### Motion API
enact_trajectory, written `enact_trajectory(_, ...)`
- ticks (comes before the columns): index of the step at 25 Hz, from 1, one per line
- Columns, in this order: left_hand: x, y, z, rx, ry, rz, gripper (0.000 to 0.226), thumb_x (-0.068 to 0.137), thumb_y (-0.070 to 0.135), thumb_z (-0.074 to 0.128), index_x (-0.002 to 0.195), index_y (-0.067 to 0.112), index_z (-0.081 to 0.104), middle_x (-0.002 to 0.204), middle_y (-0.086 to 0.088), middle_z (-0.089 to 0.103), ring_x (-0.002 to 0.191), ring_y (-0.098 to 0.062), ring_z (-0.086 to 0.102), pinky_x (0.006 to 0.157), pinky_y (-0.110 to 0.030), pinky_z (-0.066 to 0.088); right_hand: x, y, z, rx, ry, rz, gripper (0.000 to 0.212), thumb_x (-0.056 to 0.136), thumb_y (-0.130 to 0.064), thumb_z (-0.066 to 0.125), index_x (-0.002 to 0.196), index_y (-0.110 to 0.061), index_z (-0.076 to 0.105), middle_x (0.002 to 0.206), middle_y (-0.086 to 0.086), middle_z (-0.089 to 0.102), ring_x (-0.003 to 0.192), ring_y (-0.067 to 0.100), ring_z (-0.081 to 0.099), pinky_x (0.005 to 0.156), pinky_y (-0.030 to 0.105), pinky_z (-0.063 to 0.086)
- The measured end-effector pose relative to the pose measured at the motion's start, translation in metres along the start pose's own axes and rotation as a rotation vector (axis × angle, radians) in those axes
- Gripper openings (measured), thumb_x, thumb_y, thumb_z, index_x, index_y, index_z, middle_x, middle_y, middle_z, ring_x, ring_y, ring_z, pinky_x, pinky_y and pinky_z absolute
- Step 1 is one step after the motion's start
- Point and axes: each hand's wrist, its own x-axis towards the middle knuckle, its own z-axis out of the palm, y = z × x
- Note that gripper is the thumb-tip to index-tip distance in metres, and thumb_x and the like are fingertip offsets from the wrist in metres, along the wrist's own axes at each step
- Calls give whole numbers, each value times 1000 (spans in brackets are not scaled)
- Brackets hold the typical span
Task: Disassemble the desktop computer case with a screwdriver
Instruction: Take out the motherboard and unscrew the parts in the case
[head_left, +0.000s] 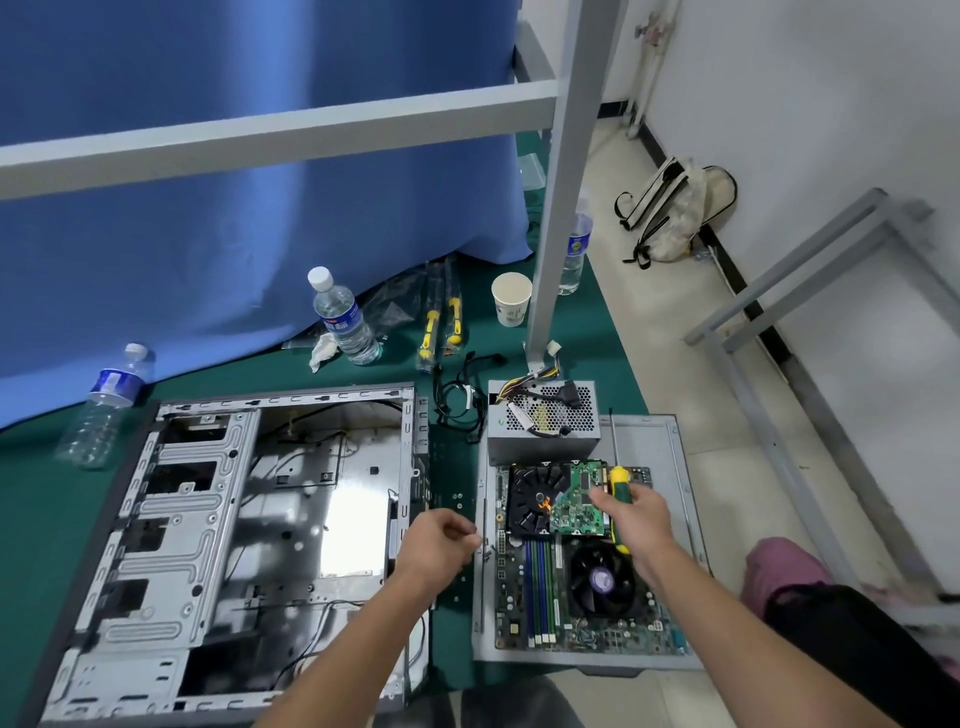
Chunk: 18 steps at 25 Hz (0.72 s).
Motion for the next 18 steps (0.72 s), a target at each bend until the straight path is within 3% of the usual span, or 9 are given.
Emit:
enact_trajectory(4,-1,0,1,-41,-29,-1,21,92,23,67,88,3,64,74,-5,63,70,-19,57,81,-38,56,8,6,8,-23,64,34,48,86,-26,72,127,-8,55,133,12,57,116,28,53,106,46,36)
enact_trajectory(8,2,1,3,-72,-29,-15,16,92,21,67,86,6,65,75,-4,63,70,-17,56,78,-31,55,9,10,10,-7,117,66,28,91,-28,68,111,-10,63,113,8,64,109,28,57,99,42,42)
enact_trajectory(10,3,2,4,-103,-51,-29,7,92,15,67,90,8,67,84,-6,68,76,-15,60,75,-24,57,2,9,10,2,193,0,18,94,-27,64,101,-10,61,98,7,63,96,29,58,82,37,46)
enact_trajectory(12,4,3,4,-173,-75,-38,4,92,9,67,95,7,66,93,-8,70,81,-15,65,70,-19,56,-14,6,11,44,241,-116,16,94,-26,62,90,-11,58,81,4,57,79,27,54,64,32,41)
enact_trajectory(14,5,4,3,-292,-100,-72,5,92,4,65,97,6,65,94,-10,72,81,-16,68,68,-21,57,-35,2,16,108,135,-184,16,91,-26,65,88,-12,58,73,4,55,68,21,51,59,29,42)
enact_trajectory(18,5,6,1,-461,-162,-122,8,95,3,60,102,3,64,86,-8,76,77,-16,70,73,-30,59,-74,-10,40,38,-301,-186,9,83,-24,75,90,-21,70,63,-6,63,53,9,56,51,21,48)
